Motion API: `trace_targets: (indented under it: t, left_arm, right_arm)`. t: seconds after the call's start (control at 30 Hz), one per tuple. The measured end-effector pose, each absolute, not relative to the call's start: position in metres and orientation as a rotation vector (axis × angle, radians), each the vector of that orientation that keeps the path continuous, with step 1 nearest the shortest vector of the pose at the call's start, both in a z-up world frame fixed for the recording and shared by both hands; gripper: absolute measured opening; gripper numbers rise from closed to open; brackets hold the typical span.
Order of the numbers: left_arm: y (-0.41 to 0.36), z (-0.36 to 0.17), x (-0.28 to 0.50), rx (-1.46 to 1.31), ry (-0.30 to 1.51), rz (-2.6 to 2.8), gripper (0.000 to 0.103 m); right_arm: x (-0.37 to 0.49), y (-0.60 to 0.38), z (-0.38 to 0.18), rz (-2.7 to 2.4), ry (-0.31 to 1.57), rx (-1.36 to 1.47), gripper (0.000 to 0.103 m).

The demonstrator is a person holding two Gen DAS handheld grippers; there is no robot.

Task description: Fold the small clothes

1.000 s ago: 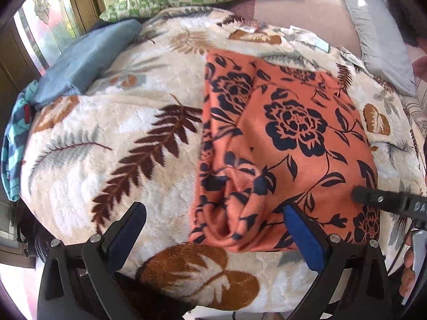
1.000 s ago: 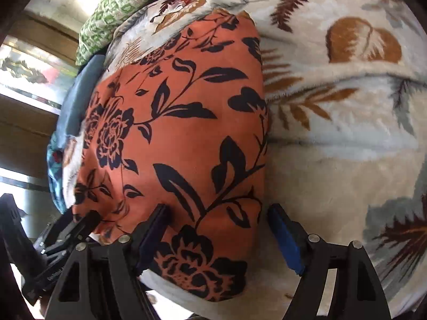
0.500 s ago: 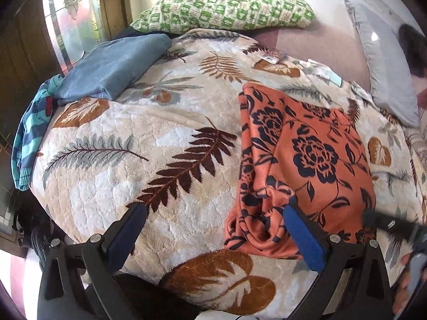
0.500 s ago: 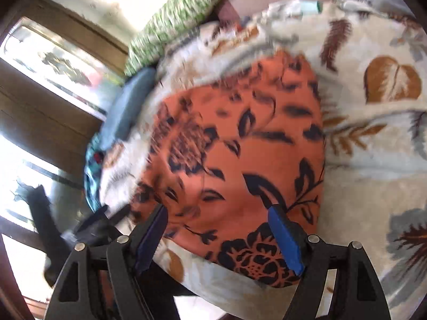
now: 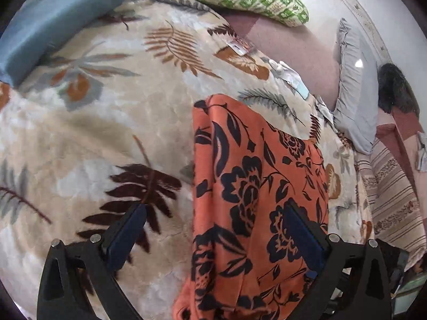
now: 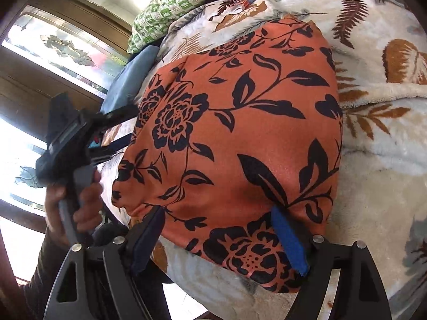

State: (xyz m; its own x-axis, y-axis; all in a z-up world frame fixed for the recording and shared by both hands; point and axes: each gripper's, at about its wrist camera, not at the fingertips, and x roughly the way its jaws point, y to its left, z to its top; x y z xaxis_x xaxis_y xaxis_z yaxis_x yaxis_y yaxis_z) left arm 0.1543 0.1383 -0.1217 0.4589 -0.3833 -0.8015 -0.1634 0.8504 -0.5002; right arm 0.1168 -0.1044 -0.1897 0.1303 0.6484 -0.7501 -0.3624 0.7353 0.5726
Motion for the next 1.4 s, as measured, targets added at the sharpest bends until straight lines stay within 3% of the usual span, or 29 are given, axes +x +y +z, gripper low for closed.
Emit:
trace_targets:
  t: [0.13,0.17,0.2,0.23,0.3,0.43,0.57,0.7,0.73,0.77,0.83,1.13,1.2,1.23,1.4]
  left_arm:
    - [0.136,-0.143,0.172,-0.671,1.165,-0.202,0.101]
    - [0.137,-0.141,0.174,-0.699,1.146,-0.230,0.081]
    - [0.136,-0.141,0.176,-0.734,1.150,-0.274,0.049]
    - [0.135,-0.142,0.179,-0.752,1.187,-0.261,0.025]
    - [0.128,-0.130,0.179,-0.689,1.180,-0.234,0.023]
    - [0.086,-0.076,0.149,-0.342,0.965,-0.238,0.023]
    - [0.115,-0.138,0.182,-0.471,1.189,-0.137,0.027]
    - [0.120,-0.110,0.175,-0.493,1.159,-0.149,0.031]
    - [0.123,-0.101,0.167,-0.489,1.126,-0.153,0.040]
    - [0.128,-0.094,0.157,-0.495,1.096,-0.165,0.058]
    - [0.140,-0.088,0.133,-0.511,1.060,-0.166,0.074]
    - [0.144,-0.135,0.078,-0.674,1.205,-0.197,0.075]
    - [0.136,-0.135,0.076,-0.644,1.196,-0.188,0.068]
    - [0.131,-0.131,0.077,-0.593,1.197,-0.187,0.022]
    - [0.097,-0.099,0.067,-0.304,1.108,-0.143,0.022]
  right_arm:
    - [0.117,-0.108,-0.191,0.776,1.235,0.286,0.084]
    - [0.117,-0.109,-0.191,0.781,1.234,0.288,0.084]
    - [0.117,-0.110,-0.191,0.786,1.233,0.292,0.084]
    - [0.117,-0.111,-0.191,0.790,1.231,0.296,0.084]
    - [0.116,-0.113,-0.192,0.795,1.227,0.302,0.084]
    - [0.116,-0.118,-0.193,0.801,1.229,0.305,0.084]
    - [0.118,-0.117,-0.193,0.802,1.243,0.294,0.084]
    - [0.115,-0.111,-0.190,0.775,1.242,0.249,0.084]
    - [0.115,-0.109,-0.190,0.775,1.241,0.239,0.085]
    - [0.114,-0.109,-0.190,0.776,1.241,0.237,0.085]
    - [0.116,-0.111,-0.190,0.777,1.245,0.259,0.085]
    - [0.122,-0.117,-0.193,0.790,1.281,0.352,0.085]
    - [0.124,-0.119,-0.194,0.795,1.292,0.373,0.085]
    - [0.125,-0.120,-0.194,0.797,1.296,0.384,0.085]
    - [0.127,-0.117,-0.195,0.800,1.303,0.402,0.085]
